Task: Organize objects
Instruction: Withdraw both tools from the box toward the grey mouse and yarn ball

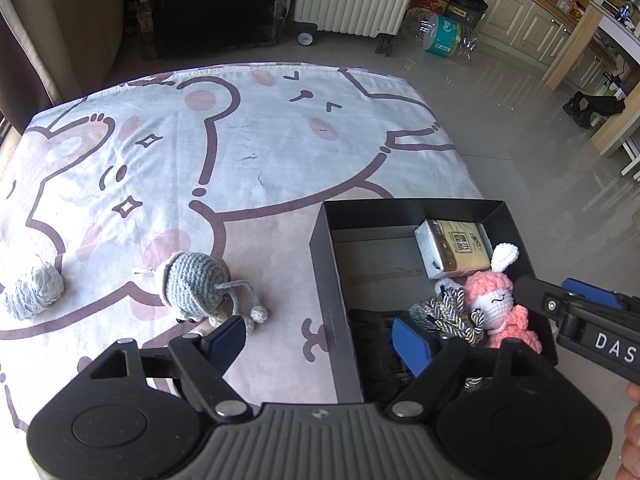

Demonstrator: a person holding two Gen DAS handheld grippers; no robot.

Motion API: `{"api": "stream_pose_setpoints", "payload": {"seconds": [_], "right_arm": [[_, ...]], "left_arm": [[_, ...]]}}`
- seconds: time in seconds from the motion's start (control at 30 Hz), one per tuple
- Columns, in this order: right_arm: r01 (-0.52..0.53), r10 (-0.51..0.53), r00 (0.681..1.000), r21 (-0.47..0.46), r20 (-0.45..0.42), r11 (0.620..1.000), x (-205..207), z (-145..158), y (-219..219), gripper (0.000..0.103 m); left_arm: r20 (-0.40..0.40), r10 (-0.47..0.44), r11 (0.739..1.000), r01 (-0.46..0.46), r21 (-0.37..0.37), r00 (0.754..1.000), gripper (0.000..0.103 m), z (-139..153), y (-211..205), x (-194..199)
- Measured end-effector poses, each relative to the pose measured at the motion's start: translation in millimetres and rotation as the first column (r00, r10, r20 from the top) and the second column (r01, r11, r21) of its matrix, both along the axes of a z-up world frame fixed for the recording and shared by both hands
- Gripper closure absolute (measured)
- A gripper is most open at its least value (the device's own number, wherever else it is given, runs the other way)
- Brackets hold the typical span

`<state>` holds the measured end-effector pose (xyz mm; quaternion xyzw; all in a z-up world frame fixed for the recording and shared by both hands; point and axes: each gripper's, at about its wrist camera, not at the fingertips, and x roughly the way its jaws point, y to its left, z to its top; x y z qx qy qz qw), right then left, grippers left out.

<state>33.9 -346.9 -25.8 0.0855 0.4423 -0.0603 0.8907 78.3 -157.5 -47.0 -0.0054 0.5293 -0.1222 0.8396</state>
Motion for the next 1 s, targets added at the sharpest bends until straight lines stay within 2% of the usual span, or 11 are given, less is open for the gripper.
{"api": "stream_pose_setpoints", "payload": {"seconds": [0.1, 0.43, 0.6, 0.77, 1.0], "right_arm": [[0.005, -0.005, 1.000, -0.015, -0.003, 1.000, -3, 0, 1, 0.041], [0.044, -0.044, 0.999, -0.065, -0.001, 0.997, -20, -3, -3, 0.023], [0.055, -0.057, 0.998, -0.101, -0.016, 0.993, -24, -8, -4, 0.018], [0.058, -0.062, 0.998, -0.123, -0.023, 0.991, -27, -11, -4, 0.010], [0.059, -0.063, 0.998, -0.150, -0.026, 0.987, -26, -14, -2, 0.003]], "left_arm": [[0.000, -0.005, 1.000, 0.005, 0.004, 1.000, 0.014, -2, 2, 0], [-0.007, -0.021, 1.000, 0.021, 0.023, 1.000, 0.006, -9, 11, 2], [-0.003, -0.018, 0.999, 0.018, 0.043, 1.000, 0.001, -13, 17, 5], [-0.006, -0.034, 0.997, 0.034, 0.065, 0.999, 0.000, -18, 20, 6], [0.040, -0.046, 0.997, 0.043, 0.063, 0.998, 0.000, -16, 24, 5]]}}
